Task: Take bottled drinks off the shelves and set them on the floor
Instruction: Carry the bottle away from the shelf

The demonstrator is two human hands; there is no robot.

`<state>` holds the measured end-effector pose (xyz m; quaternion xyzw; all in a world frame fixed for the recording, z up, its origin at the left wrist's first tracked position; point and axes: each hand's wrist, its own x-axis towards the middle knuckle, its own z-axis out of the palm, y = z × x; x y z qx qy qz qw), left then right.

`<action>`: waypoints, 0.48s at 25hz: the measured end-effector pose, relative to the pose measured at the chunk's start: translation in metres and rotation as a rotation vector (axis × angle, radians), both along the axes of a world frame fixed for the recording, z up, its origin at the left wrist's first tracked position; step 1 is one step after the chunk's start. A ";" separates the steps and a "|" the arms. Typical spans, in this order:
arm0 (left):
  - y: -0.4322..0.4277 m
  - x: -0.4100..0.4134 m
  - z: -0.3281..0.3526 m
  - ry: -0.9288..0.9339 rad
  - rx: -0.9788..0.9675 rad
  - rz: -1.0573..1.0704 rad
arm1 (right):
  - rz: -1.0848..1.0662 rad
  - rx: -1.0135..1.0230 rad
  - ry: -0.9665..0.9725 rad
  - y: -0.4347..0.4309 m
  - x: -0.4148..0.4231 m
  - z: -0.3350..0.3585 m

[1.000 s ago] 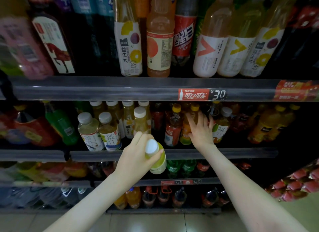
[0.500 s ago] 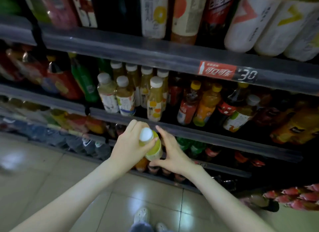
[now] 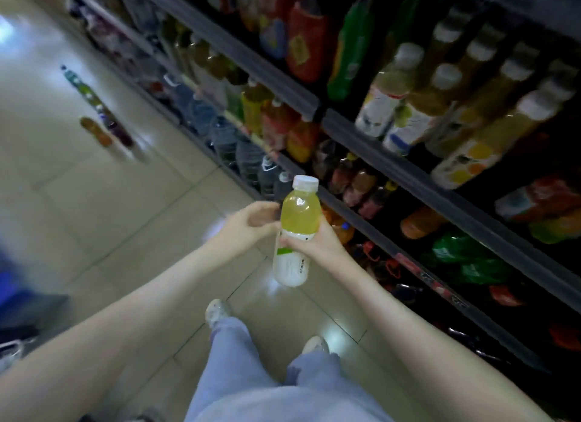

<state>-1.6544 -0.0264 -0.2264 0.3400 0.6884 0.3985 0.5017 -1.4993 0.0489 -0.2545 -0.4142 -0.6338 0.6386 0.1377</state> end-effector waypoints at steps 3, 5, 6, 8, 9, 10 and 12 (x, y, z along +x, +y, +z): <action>-0.042 -0.071 -0.033 -0.260 -0.146 0.065 | 0.041 -0.115 -0.013 -0.010 -0.078 -0.002; -0.064 -0.129 -0.047 -0.291 -0.195 0.098 | 0.047 -0.148 -0.025 -0.018 -0.143 -0.011; -0.074 -0.160 -0.050 -0.274 -0.216 0.128 | 0.049 -0.160 -0.031 -0.024 -0.177 -0.013; -0.089 -0.222 -0.054 -0.221 -0.245 0.220 | 0.047 -0.215 -0.013 -0.032 -0.239 -0.016; -0.096 -0.258 -0.054 -0.194 -0.254 0.262 | 0.047 -0.249 -0.001 -0.036 -0.272 -0.015; -0.101 -0.288 -0.054 -0.179 -0.263 0.291 | 0.039 -0.283 -0.001 -0.038 -0.299 -0.013; -0.104 -0.346 -0.054 -0.169 -0.282 0.321 | 0.034 -0.340 0.001 -0.037 -0.350 -0.012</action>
